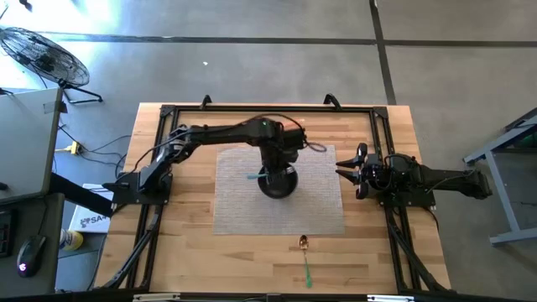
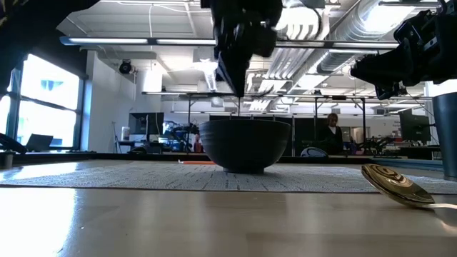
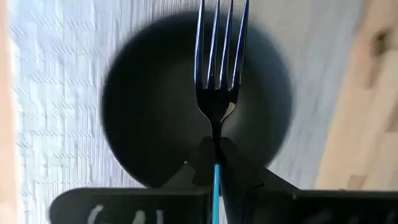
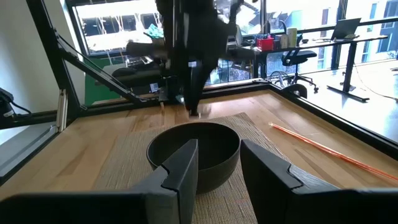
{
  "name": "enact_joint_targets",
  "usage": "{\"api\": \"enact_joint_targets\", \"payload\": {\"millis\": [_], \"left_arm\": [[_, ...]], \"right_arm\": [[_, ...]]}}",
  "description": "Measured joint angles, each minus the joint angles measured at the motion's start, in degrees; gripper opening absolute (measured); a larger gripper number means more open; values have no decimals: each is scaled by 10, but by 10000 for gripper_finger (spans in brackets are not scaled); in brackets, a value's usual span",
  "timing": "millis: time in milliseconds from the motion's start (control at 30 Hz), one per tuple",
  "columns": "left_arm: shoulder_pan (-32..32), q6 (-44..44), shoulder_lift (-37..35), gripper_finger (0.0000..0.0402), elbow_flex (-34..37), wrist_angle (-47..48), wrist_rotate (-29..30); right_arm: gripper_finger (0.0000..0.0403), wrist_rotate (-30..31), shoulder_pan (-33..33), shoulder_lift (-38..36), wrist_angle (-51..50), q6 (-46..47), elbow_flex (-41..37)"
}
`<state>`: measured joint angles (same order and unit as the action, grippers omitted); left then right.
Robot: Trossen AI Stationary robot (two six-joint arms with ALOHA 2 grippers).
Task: Pick & Place Utensil
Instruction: Put the blue fork into the black bowl
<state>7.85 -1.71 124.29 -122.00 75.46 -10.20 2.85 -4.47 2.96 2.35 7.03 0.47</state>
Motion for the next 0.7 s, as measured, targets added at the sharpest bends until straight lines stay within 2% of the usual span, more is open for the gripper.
{"api": "enact_joint_targets", "payload": {"millis": [300,700], "left_arm": [[0,14,54,3,1,-29,5],[0,13,56,3,0,-21,-4]], "right_arm": [[114,0,0,7,0,0,0],[114,0,0,8,0,0,0]]}}
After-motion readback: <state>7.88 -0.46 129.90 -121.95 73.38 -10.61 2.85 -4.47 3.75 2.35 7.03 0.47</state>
